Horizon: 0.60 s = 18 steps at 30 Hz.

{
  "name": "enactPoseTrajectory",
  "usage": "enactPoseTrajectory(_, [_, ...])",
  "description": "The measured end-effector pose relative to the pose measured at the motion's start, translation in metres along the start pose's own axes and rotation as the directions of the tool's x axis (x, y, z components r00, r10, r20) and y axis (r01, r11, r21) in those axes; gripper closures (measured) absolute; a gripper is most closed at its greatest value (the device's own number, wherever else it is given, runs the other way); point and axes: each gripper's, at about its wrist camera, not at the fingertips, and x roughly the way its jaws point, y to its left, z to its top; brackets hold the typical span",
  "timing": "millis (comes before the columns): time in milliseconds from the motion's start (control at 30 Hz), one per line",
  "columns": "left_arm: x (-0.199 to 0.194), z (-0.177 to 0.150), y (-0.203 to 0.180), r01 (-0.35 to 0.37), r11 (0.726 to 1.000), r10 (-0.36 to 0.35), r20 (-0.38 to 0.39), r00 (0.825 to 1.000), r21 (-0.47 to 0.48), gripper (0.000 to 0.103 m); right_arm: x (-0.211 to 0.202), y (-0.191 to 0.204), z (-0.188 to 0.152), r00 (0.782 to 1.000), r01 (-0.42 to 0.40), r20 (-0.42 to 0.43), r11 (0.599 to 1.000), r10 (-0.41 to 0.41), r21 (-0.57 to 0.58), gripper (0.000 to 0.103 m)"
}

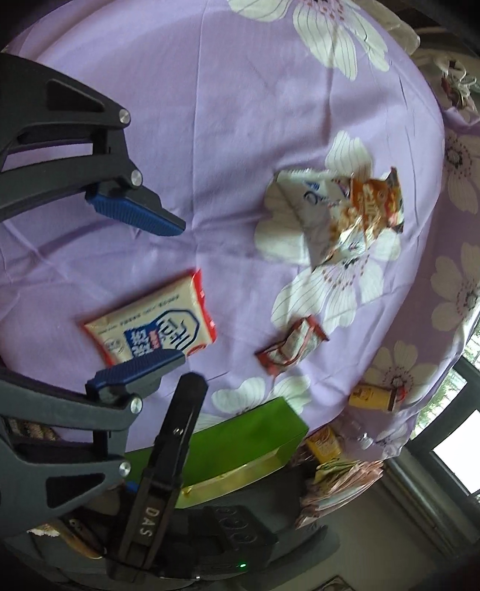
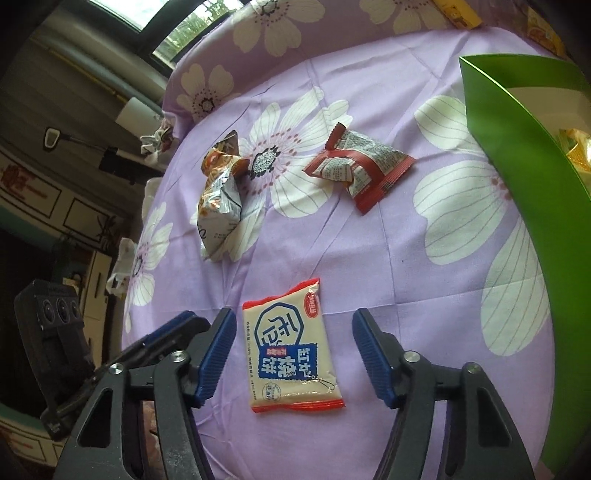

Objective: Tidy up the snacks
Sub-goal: 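Grasp the white-and-blue biscuit packet with the right gripper and lift, then carry the white-and-blue biscuit packet into the green box and release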

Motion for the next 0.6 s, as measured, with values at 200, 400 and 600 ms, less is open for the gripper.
enactPoseTrajectory(200, [0.026,-0.014,-0.018,0.022,0.999,-0.019,-0.096,0.995,0.036,0.059,0.015,-0.006,-0.002,0.998,-0.003,-0.056,1.000,0.004,0.024,0.054])
enactPoseTrajectory(400, [0.026,-0.017,-0.028,-0.049,0.995,0.054,-0.046,0.997,0.087,0.071,0.026,-0.003,-0.005,0.996,0.008,-0.085,1.000,-0.007,0.009,0.055])
enactPoseTrajectory(600, [0.011,-0.006,-0.057,-0.050,0.989,0.044,0.050,0.998,0.140,0.071,-0.006,0.010,-0.004,0.999,0.031,-0.005,0.999,-0.032,-0.037,0.055])
